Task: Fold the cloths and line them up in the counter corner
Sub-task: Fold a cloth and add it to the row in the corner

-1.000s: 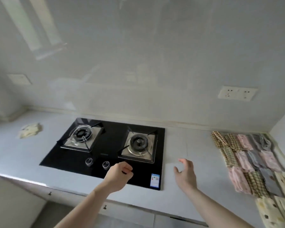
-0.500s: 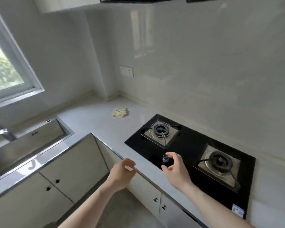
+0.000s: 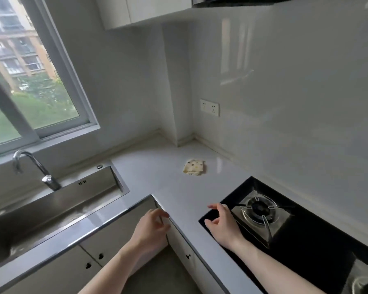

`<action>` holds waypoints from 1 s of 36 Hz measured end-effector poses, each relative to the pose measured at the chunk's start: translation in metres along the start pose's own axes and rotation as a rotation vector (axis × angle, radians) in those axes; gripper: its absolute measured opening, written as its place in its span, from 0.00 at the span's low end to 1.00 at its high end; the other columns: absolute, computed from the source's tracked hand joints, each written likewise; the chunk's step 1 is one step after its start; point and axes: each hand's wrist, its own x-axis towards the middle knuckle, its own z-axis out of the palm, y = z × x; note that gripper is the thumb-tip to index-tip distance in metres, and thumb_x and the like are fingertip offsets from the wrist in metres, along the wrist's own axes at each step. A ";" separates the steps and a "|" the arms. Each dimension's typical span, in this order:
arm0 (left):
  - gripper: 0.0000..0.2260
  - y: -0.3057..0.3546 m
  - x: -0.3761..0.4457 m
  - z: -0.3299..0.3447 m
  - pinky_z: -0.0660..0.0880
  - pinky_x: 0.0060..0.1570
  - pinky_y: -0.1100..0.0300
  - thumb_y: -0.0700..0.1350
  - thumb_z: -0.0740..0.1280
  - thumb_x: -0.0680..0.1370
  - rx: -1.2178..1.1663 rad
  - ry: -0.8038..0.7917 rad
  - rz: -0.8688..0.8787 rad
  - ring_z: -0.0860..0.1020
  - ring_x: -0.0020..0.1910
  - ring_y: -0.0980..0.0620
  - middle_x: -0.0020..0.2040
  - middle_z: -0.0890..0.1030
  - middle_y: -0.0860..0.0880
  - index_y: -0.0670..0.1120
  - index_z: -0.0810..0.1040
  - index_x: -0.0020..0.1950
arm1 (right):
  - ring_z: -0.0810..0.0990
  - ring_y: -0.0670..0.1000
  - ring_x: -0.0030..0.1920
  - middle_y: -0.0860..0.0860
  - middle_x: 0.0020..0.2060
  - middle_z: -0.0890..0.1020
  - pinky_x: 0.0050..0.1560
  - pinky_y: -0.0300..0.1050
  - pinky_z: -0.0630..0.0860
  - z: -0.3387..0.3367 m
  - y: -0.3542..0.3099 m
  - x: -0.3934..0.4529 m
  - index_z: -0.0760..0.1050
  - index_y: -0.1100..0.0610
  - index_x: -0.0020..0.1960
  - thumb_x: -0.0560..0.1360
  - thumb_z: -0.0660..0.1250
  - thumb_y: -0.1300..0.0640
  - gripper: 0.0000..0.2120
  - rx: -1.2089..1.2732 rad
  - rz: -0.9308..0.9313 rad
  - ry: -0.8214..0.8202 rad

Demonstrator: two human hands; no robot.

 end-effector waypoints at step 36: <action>0.30 -0.054 0.519 0.065 0.59 0.77 0.53 0.52 0.66 0.75 0.615 -0.635 0.314 0.57 0.79 0.45 0.82 0.54 0.48 0.54 0.66 0.78 | 0.79 0.39 0.50 0.36 0.62 0.71 0.49 0.33 0.73 0.065 -0.044 0.240 0.69 0.42 0.66 0.77 0.69 0.51 0.19 -0.037 0.458 0.380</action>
